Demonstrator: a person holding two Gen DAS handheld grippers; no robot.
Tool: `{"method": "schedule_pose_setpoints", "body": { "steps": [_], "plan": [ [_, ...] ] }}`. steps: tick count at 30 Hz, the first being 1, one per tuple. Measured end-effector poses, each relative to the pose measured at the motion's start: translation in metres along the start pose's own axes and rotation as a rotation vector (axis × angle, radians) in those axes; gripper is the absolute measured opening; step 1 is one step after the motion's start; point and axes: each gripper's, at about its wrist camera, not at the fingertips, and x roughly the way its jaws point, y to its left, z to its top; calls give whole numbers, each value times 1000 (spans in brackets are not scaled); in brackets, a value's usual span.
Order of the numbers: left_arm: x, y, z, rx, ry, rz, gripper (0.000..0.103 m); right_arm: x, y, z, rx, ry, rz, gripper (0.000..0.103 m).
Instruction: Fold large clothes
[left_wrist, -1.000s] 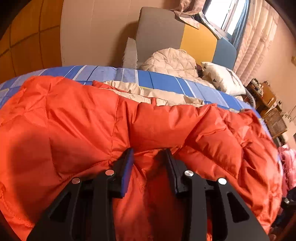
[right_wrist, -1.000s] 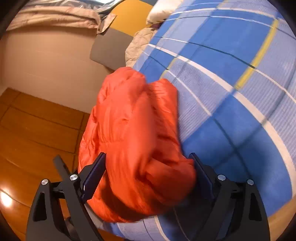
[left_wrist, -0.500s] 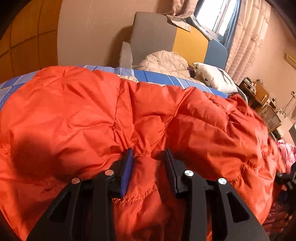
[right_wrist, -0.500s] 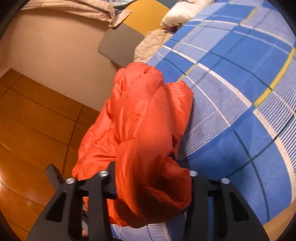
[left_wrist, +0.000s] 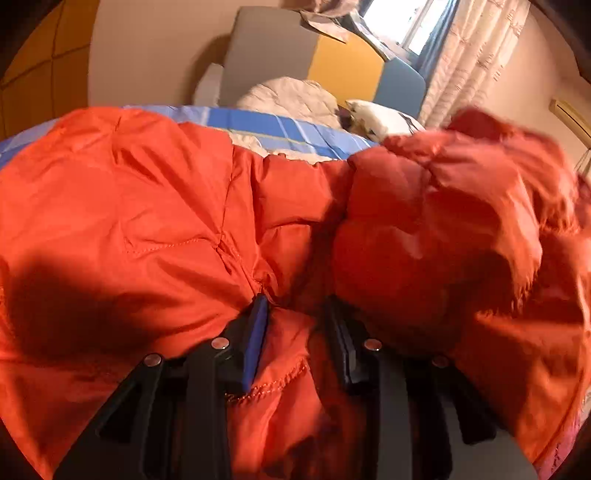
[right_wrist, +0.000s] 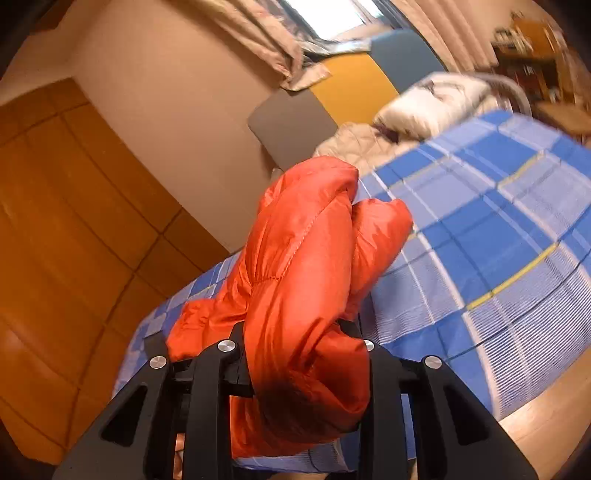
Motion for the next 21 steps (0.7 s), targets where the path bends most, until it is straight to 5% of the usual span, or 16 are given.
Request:
{"method": "schedule_pose_setpoints", "body": {
  "steps": [7, 13, 21],
  "plan": [
    [-13, -3, 3, 1, 28, -32, 26, -3, 14, 3, -45, -9, -40, 26],
    [-77, 10, 9, 2, -81, -130, 26, -2, 22, 3, -79, -1, -77, 26],
    [-32, -10, -20, -44, 39, -184, 20, 0, 43, 1, -147, 21, -111, 26]
  ]
}}
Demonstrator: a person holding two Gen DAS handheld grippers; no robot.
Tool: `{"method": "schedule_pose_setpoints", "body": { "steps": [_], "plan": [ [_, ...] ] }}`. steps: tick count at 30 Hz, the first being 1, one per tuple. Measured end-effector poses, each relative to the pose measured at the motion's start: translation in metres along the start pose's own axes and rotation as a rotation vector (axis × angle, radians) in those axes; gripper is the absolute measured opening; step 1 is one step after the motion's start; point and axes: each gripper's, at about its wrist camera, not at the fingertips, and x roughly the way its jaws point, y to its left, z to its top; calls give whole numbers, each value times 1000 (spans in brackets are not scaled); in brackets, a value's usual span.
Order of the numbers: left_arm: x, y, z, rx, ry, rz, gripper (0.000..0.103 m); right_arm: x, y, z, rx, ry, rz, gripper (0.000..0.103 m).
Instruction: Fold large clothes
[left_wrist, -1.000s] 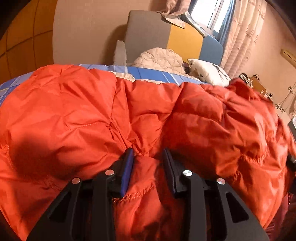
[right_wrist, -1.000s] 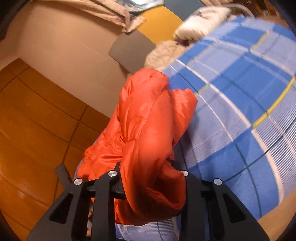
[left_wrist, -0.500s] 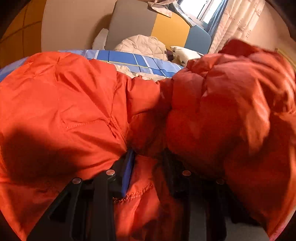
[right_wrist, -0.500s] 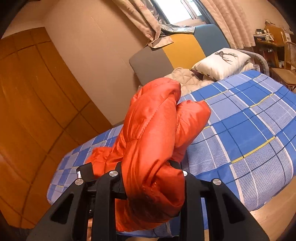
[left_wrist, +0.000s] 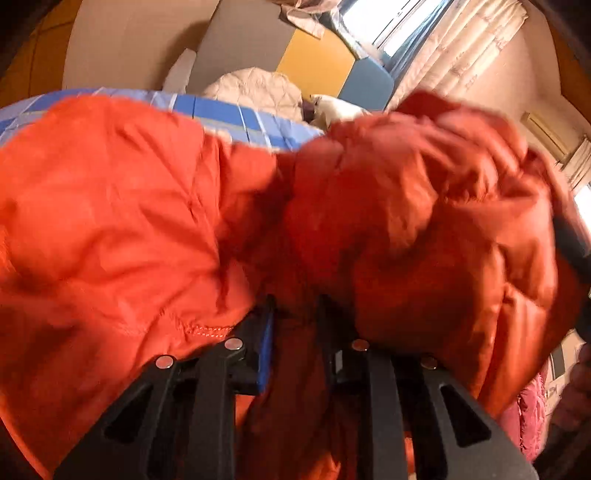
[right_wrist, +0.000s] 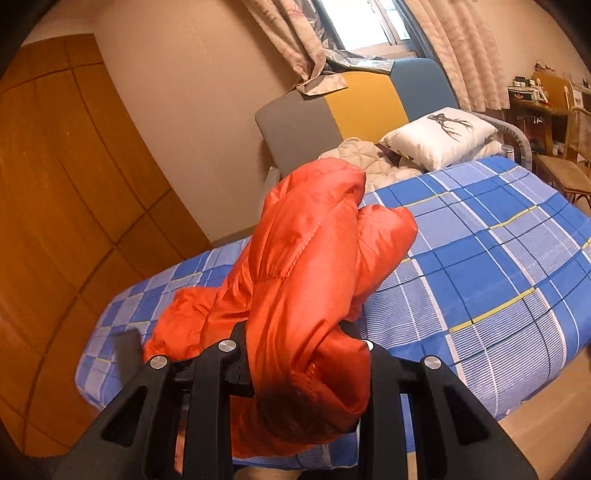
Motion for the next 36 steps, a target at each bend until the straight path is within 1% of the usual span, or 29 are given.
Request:
{"method": "schedule_pose_setpoints", "body": {
  "steps": [2, 4, 6, 8, 10, 11, 13, 14, 15, 16, 17, 18, 19, 20, 21, 22, 24, 27, 31, 36],
  "plan": [
    [6, -1, -5, 3, 1, 5, 20, 2, 9, -1, -31, 6, -4, 26],
    [7, -4, -9, 29, 1, 19, 19, 5, 18, 1, -57, 5, -6, 26],
    [2, -5, -9, 35, 7, 21, 18, 4, 25, 2, -76, 0, -9, 26],
    [-21, -2, -8, 47, -15, 38, 19, 3, 31, 5, -94, -2, -14, 26],
    [-52, 3, -7, 77, -78, 50, 22, 2, 37, 6, -120, 1, -26, 26],
    [-73, 7, -7, 87, -126, 68, 22, 3, 40, 7, -130, 3, -33, 26],
    [-108, 24, -7, 79, -211, 128, 24, 3, 44, 7, -143, 6, -46, 26],
    [-126, 39, -7, 66, -261, 194, 30, 4, 47, 7, -153, 8, -53, 26],
    [-136, 51, -7, 51, -289, 245, 40, 4, 51, 8, -171, 11, -65, 26],
    [-148, 74, -8, 11, -306, 314, 45, 4, 56, 7, -187, 13, -74, 26],
    [-154, 97, -10, -47, -301, 345, 48, 5, 59, 7, -198, 14, -78, 26],
    [-159, 126, -11, -126, -282, 350, 48, 6, 65, 7, -215, 17, -86, 26],
    [-159, 144, -10, -165, -258, 344, 47, 7, 72, 7, -237, 20, -98, 26],
    [-156, 161, -11, -199, -223, 314, 47, 8, 79, 7, -255, 22, -106, 26],
    [-153, 172, -15, -226, -185, 261, 39, 9, 85, 6, -268, 23, -108, 26],
    [-148, 180, -19, -241, -147, 192, 34, 12, 96, 5, -297, 27, -108, 26],
    [-138, 180, -24, -223, -121, 141, 24, 17, 117, 3, -355, 31, -110, 26],
    [-131, 179, -25, -223, -108, 79, 19, 29, 154, -7, -456, 51, -103, 26],
    [-122, 180, -17, -228, -103, 32, 16, 50, 207, -31, -615, 83, -84, 26],
    [-125, 187, -17, -243, -100, -5, 16, 75, 254, -69, -762, 127, -57, 26]
  ]
}}
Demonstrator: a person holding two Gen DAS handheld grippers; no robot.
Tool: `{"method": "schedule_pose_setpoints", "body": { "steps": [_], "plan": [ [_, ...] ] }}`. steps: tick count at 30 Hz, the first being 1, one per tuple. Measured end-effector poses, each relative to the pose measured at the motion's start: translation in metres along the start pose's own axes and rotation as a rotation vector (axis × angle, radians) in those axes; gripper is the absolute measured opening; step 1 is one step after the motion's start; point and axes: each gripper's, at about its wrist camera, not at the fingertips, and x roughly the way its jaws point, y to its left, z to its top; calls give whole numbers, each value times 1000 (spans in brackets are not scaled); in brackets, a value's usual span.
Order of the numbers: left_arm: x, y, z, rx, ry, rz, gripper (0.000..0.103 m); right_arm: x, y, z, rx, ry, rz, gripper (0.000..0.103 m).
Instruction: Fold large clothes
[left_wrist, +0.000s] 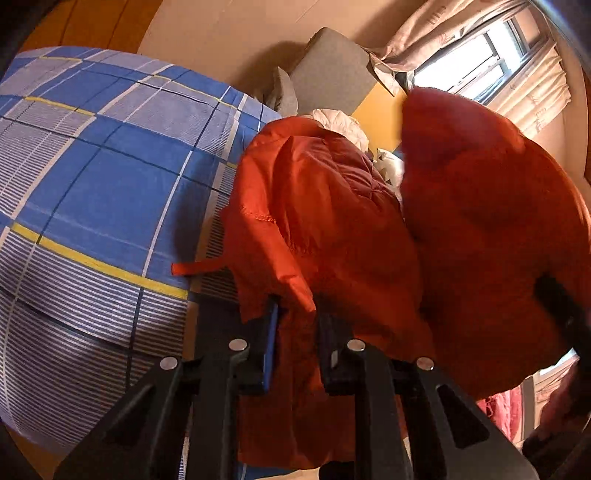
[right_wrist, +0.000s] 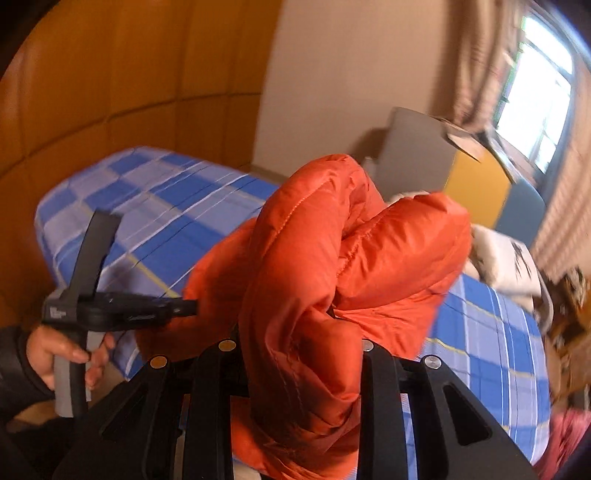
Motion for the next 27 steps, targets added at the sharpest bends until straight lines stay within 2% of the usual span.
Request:
{"method": "schedule_pose_setpoints", "body": {
  "steps": [5, 7, 10, 12, 14, 17, 19, 21, 22, 23, 25, 27],
  "plan": [
    [-15, 8, 7, -10, -10, -12, 16, 21, 40, -8, -119, 27, 2, 26],
    [-33, 15, 15, -29, -38, -22, 17, 26, 52, -14, -168, 32, 0, 26],
    [-68, 9, 28, 18, -106, -51, 18, 30, 68, -22, -225, 25, -16, 26],
    [-89, -6, 40, 75, -139, -79, 32, 30, 75, -25, -255, 16, -25, 26],
    [-103, -31, 53, 174, -150, -111, 40, 28, 81, -29, -278, 4, -39, 26],
    [-99, -65, 68, 279, -90, -151, 49, 25, 89, -33, -327, -23, -75, 27],
    [-84, -86, 77, 345, -33, -139, 50, 22, 91, -37, -352, -37, -87, 28],
    [-63, -106, 82, 394, 36, -129, 59, 19, 94, -40, -383, -61, -110, 29],
    [-56, -110, 86, 400, 53, -121, 59, 17, 95, -42, -391, -70, -118, 29],
    [-45, -115, 89, 403, 83, -103, 59, 17, 91, -41, -392, -73, -117, 29],
    [-29, -123, 94, 401, 149, -117, 57, 13, 89, -43, -402, -87, -119, 32],
    [-16, -127, 95, 406, 196, -113, 41, 11, 88, -43, -403, -98, -116, 36]
  ]
}}
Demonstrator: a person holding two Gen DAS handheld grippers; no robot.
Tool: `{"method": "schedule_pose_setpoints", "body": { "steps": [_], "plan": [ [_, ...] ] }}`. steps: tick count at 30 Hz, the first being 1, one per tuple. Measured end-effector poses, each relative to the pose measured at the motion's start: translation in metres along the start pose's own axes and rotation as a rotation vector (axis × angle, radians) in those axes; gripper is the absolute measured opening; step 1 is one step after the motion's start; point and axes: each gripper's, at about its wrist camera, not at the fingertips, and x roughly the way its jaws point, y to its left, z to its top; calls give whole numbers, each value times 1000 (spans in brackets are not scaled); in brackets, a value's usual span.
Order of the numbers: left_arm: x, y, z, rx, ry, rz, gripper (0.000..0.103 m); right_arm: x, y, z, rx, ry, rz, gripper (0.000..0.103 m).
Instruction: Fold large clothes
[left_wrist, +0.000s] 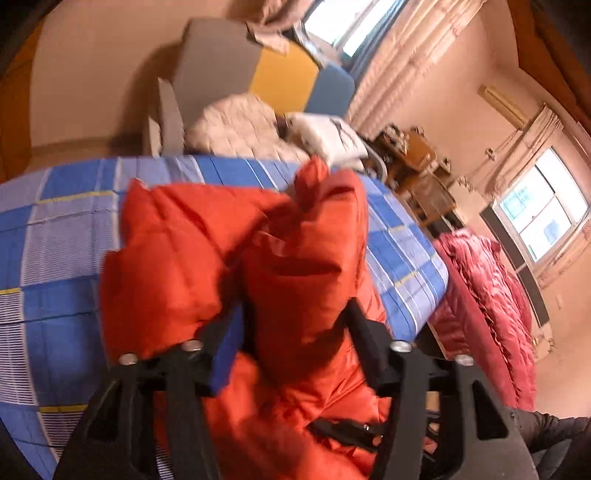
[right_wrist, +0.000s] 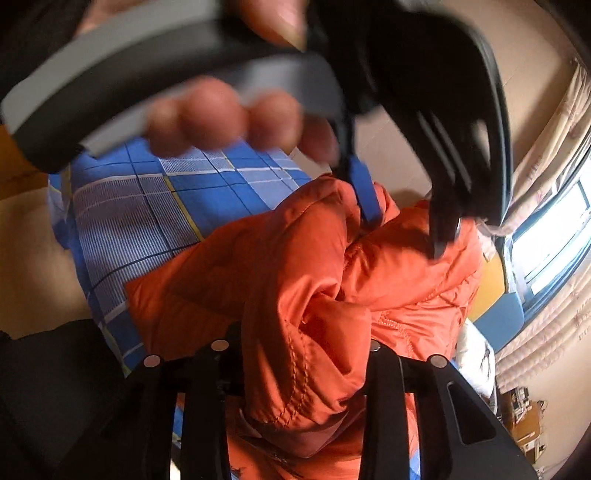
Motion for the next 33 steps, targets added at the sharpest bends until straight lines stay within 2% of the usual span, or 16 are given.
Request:
{"method": "schedule_pose_setpoints", "body": {
  "steps": [1, 2, 3, 5, 6, 7, 9, 11, 14, 17, 19, 25, 33],
  "plan": [
    [3, -2, 1, 6, 5, 15, 33, 1, 1, 1, 6, -4, 4, 38],
    [4, -5, 1, 7, 4, 19, 21, -1, -3, 1, 24, -16, 18, 42],
    [4, -4, 1, 6, 1, 18, 16, -6, -8, 1, 51, -32, 59, 51],
    [2, -4, -1, 14, -4, 35, 13, -17, -18, 2, 110, -74, 162, 65],
    [1, -5, -2, 15, -4, 40, 12, -25, -28, 1, 163, -96, 236, 75],
    [0, -4, -5, 12, -5, 46, 12, -33, -40, -1, 224, -109, 323, 78],
    [-4, -1, -7, 0, -12, 47, 12, -45, -65, -6, 347, -129, 452, 80],
    [-5, 0, -11, -8, -17, 55, 12, -57, -96, -16, 474, -155, 519, 80],
    [-8, 5, -17, -20, -23, 63, 12, -60, -132, -36, 602, -139, 507, 80],
    [-9, 8, -20, -29, -31, 73, 12, -48, -146, -52, 642, -65, 418, 72],
    [-10, 10, -23, -46, -35, 93, 11, -38, -147, -60, 663, -23, 400, 69],
    [-8, 25, -42, -128, -43, 174, 11, -14, -119, -59, 585, 62, 351, 66],
    [6, 51, -80, -276, -62, 284, 14, 2, -61, -56, 442, 110, 265, 65]
  ]
}}
